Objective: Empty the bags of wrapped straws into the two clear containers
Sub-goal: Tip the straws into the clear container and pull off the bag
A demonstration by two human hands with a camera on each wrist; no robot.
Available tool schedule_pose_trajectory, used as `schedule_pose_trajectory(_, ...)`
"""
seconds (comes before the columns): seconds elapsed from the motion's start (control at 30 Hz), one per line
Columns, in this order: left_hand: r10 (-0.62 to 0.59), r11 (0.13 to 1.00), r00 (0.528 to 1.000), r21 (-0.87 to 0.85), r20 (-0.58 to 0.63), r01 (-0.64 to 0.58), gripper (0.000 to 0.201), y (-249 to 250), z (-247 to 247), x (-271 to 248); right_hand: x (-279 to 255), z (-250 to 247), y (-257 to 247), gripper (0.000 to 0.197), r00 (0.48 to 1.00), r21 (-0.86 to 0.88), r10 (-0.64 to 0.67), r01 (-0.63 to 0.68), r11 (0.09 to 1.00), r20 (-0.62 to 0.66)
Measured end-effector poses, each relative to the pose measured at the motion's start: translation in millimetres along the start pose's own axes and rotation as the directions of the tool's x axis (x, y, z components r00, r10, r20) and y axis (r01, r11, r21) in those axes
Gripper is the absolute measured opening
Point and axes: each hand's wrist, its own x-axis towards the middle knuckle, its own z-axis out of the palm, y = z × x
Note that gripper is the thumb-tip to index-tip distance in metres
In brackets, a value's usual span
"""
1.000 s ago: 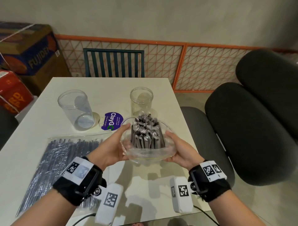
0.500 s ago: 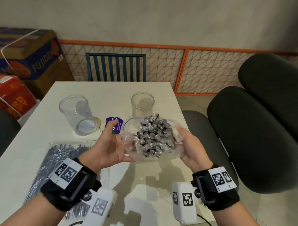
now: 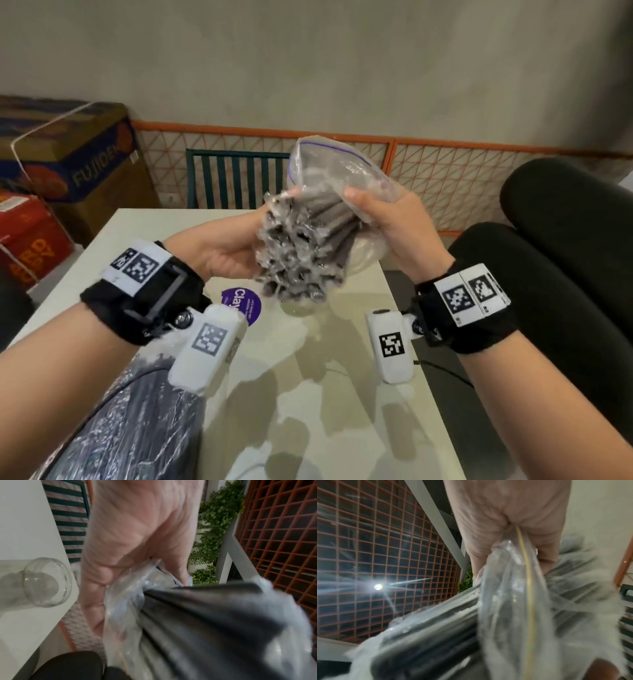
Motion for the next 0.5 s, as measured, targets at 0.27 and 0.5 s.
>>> schedule_pose_trajectory(0.27, 0.275, 0.960, 0.938, 0.109, -0.211, -0.257, 0.056, 4, -30, 44, 53, -2, 9, 0.089, 0.967, -0.252, 0.220, -0.183, 0.950, 0.126)
schedule_pose_trajectory(0.5, 0.350, 0.916, 0.917, 0.276, -0.191, -0.292, 0.085, 7, -69, 82, 85, 5, 17, 0.049, 0.949, -0.213, 0.177, -0.122, 0.969, 0.261)
